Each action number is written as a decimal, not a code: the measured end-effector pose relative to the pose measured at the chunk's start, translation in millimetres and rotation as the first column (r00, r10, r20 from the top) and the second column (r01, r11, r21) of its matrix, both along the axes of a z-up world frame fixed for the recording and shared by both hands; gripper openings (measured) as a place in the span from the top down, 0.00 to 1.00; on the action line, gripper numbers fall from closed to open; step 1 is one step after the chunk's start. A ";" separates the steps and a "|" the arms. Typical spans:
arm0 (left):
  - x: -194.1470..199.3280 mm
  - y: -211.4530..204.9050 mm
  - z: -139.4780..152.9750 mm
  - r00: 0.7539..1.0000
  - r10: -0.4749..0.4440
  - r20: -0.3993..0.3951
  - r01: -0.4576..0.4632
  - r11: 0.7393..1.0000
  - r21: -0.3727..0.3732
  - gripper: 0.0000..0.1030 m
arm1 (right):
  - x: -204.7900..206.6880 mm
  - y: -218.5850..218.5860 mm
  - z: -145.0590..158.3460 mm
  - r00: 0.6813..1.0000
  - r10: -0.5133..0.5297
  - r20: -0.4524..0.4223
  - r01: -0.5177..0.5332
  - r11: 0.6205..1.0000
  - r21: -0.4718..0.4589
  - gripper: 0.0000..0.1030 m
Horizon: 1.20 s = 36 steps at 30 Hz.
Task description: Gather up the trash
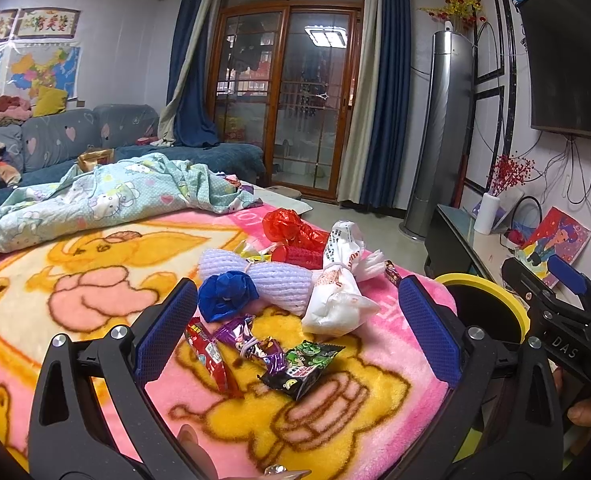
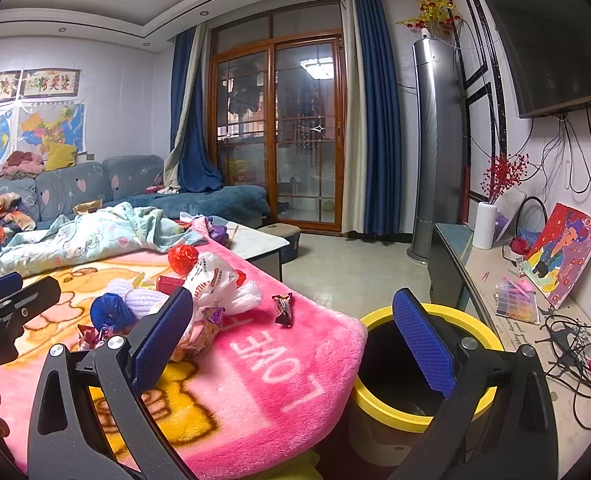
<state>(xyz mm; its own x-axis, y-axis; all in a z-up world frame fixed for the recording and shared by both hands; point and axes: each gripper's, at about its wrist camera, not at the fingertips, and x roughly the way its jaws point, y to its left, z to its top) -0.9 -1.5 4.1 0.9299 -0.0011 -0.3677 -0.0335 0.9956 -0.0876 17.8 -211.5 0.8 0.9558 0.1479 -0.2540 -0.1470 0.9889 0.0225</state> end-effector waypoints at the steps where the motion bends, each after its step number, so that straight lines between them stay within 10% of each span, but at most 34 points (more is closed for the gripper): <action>1: -0.2 0.3 -0.4 1.000 0.001 0.001 -0.001 1.000 0.000 0.10 | -0.2 1.1 0.0 1.000 -0.001 0.000 0.001 1.000 -0.001 0.06; 24: 0.6 2.0 1.7 1.000 -0.005 0.005 0.005 1.000 -0.009 0.10 | -2.1 6.0 -0.1 1.000 0.008 -0.003 -0.008 1.000 -0.010 0.06; 36: 3.0 26.4 -7.9 0.998 0.052 -0.022 -0.053 0.997 -0.064 0.10 | -3.2 42.7 2.2 0.982 0.189 0.003 -0.189 0.980 -0.064 0.06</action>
